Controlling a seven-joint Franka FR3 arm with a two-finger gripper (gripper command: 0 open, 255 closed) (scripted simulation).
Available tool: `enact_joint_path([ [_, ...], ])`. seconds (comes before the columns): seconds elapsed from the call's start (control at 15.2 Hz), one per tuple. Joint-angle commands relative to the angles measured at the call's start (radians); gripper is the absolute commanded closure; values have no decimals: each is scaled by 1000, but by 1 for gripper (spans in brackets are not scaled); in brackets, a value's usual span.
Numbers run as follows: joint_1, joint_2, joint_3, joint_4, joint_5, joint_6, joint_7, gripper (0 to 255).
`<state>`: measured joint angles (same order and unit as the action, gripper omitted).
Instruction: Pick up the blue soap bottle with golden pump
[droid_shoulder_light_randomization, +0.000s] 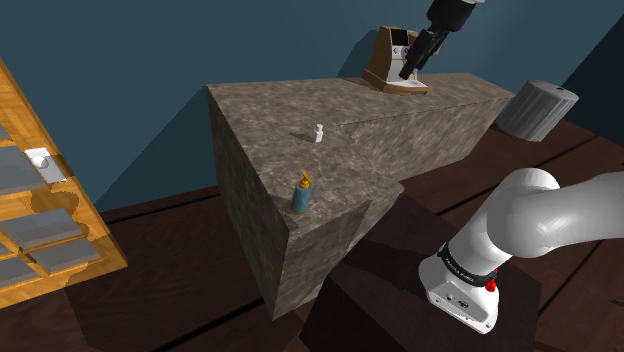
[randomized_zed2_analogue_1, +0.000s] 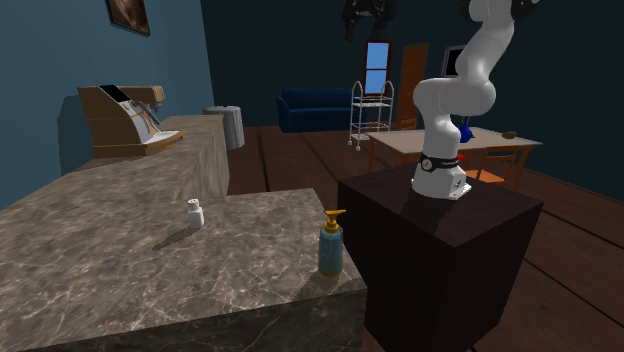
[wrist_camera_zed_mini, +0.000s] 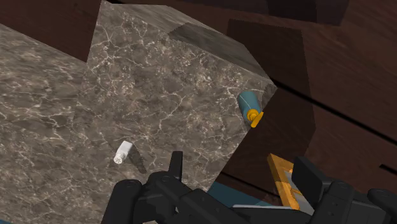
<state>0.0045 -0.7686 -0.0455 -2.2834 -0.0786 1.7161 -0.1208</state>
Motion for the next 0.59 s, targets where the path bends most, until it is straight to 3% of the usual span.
enact_joint_path([
  [0.0, 0, 0, 0, 0, 0, 0, 0, 0],
  [0.53, 17, 106, 37, -166, 28, 251, 71, 0],
])
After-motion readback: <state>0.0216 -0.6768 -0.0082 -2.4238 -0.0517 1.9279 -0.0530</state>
